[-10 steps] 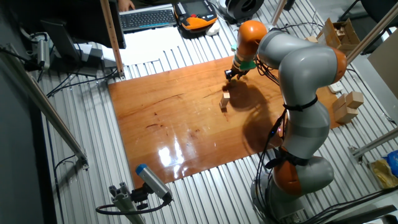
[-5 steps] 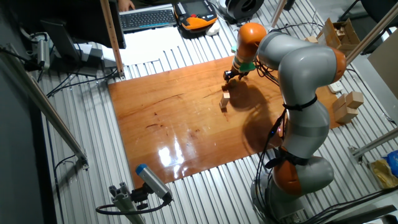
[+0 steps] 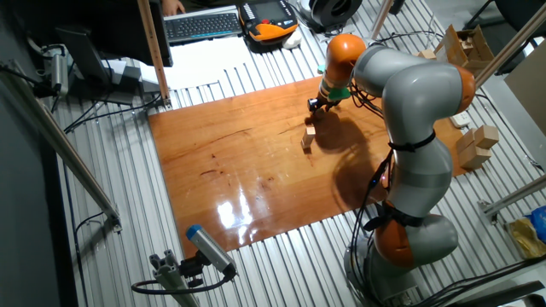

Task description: Stack the blocks in a vertical line of five

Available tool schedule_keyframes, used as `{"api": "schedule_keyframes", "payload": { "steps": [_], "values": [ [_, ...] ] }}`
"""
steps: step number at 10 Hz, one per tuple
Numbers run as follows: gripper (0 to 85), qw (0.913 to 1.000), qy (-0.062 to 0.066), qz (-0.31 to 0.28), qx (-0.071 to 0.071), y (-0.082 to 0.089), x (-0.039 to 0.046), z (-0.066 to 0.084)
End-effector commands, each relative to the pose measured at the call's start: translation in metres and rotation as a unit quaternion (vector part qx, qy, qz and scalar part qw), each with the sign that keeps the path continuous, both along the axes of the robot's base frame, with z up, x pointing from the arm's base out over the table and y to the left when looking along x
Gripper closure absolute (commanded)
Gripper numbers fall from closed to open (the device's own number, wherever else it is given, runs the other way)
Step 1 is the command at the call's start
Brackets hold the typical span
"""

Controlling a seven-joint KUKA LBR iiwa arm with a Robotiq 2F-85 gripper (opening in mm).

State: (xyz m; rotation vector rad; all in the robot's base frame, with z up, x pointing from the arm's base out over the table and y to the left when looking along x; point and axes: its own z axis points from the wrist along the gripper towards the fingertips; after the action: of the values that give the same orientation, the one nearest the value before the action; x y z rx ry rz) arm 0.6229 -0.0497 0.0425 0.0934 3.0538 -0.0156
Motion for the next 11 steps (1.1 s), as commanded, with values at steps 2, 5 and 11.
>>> {"api": "schedule_keyframes", "payload": {
  "steps": [2,5,11],
  "values": [
    [34.0,1.0000,0.000,0.000,-0.001,0.0000,0.0000,0.0001],
    [34.0,1.0000,-0.001,0.000,-0.001,-0.0002,-0.0010,-0.0013],
    [34.0,1.0000,0.000,0.002,0.002,-0.0011,-0.0033,-0.0025]
  ]
}}
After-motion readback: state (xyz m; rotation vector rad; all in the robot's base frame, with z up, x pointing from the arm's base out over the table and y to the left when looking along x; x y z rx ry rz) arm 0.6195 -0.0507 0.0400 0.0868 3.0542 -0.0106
